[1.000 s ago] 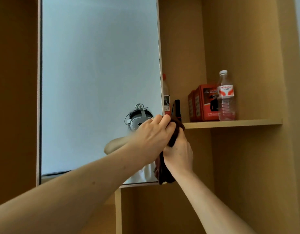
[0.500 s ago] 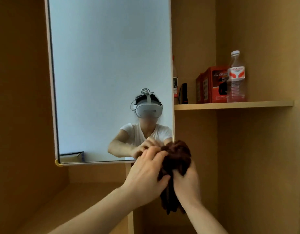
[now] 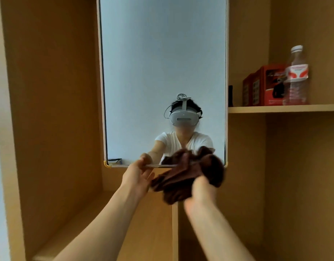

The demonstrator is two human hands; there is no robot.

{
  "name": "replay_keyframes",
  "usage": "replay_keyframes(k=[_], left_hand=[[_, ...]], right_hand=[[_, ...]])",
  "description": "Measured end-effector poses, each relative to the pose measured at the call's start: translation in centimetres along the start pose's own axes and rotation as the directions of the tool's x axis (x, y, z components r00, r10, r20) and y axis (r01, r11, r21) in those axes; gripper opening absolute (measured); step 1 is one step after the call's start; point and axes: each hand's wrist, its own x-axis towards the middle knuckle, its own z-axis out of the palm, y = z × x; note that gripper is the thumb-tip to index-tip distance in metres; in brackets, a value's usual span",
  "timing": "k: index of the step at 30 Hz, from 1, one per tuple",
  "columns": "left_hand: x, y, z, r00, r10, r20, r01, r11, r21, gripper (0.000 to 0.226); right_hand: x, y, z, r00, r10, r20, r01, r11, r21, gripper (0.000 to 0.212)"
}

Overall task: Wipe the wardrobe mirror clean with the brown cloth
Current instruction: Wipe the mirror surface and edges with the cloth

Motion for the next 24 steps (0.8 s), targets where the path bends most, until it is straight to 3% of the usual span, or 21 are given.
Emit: replay_keyframes(k=[5,7,10,13,17,21,24], left_hand=[[1.1,0.3,-1.4,0.997,-0.04,0.06,0.032,0.99,0.136,0.023],[1.6,0.2,-1.8,0.995,0.038,0.091,-0.049,0.992,0.118,0.017],[1.9,-0.4,-2.2,0.986,0.122,0.111,-0.136,0.982,0.132,0.026],[2.1,-0.8,-2.5,0.981,0.162,0.103,-0.175,0.974,0.145,0.029],[2.0,-0.7,-2.4,0.991,0.117,0.065,-0.127,0.974,0.187,0.029],[0.9,-1.2,-2.9,0.997,0.031,0.07,-0.042,0.984,0.174,0.042],[-0.7,-3.6,-4.3,0.995,-0.057,0.088,0.027,0.951,0.307,0.058]], right_hand=[[0.8,2.5,2.1,0.997,0.078,-0.012,-0.078,0.997,-0.019,0.037],[1.9,-0.2,0.2,1.0,0.014,-0.026,-0.015,1.0,-0.012,0.039],[3.1,-4.5,-2.4,0.989,-0.065,-0.132,0.065,0.998,-0.001,0.038],[2.5,-4.1,-2.1,0.983,-0.107,-0.149,0.108,0.994,-0.006,0.022],[0.8,1.9,1.0,1.0,0.013,0.009,-0.012,0.99,-0.142,0.027],[0.5,1.4,-1.2,0.994,0.027,0.11,0.004,0.962,-0.274,0.027],[1.1,0.6,-3.6,0.983,0.076,0.166,0.035,0.815,-0.579,0.025]])
